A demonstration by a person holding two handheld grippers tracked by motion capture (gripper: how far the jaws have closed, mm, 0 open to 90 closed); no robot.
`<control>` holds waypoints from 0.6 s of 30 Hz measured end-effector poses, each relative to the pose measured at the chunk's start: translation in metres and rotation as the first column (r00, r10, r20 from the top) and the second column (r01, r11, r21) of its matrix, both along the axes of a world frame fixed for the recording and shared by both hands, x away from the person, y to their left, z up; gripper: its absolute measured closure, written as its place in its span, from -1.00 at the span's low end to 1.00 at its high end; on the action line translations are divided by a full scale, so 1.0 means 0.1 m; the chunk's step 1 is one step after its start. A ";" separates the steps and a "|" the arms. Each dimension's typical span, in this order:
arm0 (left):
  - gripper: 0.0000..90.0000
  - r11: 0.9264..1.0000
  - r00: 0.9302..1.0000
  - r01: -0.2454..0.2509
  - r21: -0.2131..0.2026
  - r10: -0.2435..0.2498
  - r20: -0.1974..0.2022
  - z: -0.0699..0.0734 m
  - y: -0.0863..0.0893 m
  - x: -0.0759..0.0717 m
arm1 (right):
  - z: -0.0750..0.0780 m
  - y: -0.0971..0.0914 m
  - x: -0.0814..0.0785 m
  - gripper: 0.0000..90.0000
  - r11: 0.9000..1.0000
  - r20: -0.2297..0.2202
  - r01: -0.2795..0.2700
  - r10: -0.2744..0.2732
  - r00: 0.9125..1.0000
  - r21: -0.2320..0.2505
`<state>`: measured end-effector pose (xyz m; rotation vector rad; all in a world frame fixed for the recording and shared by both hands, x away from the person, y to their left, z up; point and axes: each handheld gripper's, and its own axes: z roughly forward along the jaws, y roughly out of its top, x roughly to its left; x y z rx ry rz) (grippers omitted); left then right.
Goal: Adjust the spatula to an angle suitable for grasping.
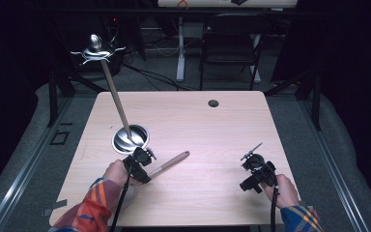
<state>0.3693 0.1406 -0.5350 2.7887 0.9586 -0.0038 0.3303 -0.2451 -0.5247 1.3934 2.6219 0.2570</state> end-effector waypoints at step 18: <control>0.47 1.000 0.995 0.015 0.015 -0.017 0.102 -0.07 -0.26 0.06 | -0.01 0.00 0.00 -0.65 1.000 0.001 0.004 -0.004 1.000 0.006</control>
